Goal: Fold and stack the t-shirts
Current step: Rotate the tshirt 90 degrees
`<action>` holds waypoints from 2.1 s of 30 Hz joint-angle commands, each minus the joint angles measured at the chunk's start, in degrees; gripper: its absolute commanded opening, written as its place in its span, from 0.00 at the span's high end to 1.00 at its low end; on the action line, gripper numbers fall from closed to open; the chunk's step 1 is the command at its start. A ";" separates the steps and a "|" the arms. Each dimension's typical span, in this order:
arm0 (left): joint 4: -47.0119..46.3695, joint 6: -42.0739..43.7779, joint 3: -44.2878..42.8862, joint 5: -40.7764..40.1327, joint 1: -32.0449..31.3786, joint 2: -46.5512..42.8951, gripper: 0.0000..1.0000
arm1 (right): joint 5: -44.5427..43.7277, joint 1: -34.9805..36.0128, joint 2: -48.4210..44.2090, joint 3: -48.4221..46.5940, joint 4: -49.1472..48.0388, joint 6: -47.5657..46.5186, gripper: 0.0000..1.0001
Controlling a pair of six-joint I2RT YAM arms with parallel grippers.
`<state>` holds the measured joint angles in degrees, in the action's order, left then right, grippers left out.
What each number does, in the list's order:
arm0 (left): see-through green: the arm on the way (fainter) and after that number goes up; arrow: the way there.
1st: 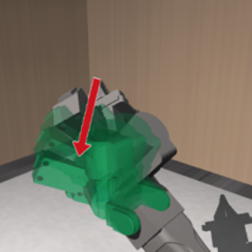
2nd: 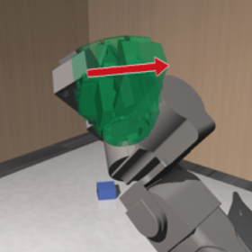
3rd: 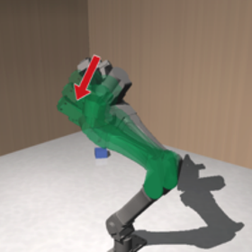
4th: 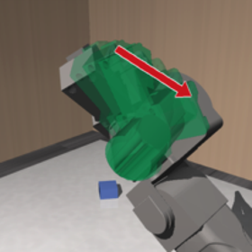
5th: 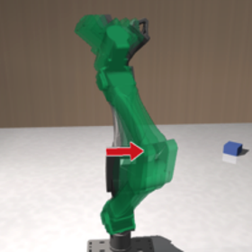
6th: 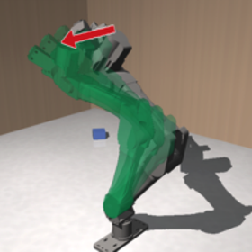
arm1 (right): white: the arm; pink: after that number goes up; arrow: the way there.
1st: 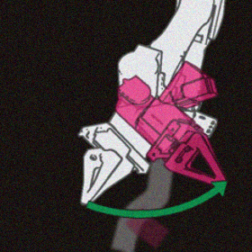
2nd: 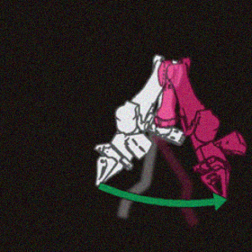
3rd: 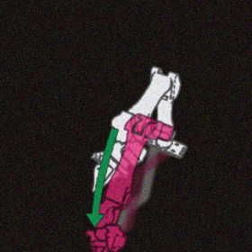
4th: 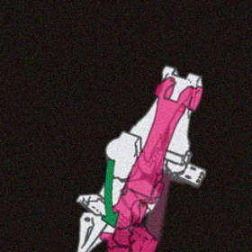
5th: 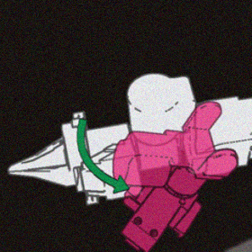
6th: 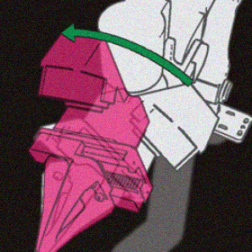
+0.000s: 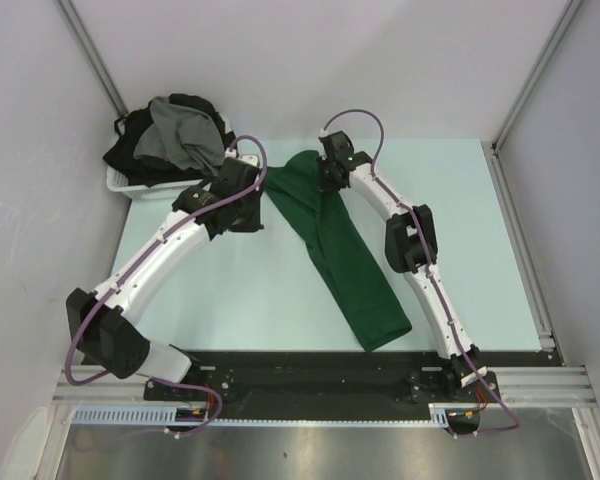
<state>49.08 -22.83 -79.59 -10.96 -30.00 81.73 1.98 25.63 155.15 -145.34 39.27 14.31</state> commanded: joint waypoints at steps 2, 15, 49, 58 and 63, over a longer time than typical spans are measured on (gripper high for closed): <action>0.66 1.47 -1.80 -0.11 -0.50 0.18 0.93 | -10.76 -4.70 4.28 -0.30 3.36 -3.05 1.00; 0.49 1.56 -0.39 0.41 -0.94 0.44 0.94 | -12.97 -10.51 3.06 2.77 3.01 -3.14 1.00; -0.03 2.44 -3.82 2.00 -4.01 4.31 0.94 | -16.74 -13.94 -2.74 9.46 8.28 2.92 0.78; -1.44 2.53 -5.04 3.75 -4.98 5.36 0.80 | -13.50 -13.85 -11.97 13.33 2.40 0.12 0.28; -1.88 3.14 -7.41 4.63 -5.16 6.94 0.76 | -12.35 -13.85 -18.55 13.15 0.64 -2.08 0.24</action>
<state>49.45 -20.88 -83.31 -7.68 -34.65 87.59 -8.86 12.71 144.99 -131.94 39.05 15.27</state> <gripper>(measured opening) 0.240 0.758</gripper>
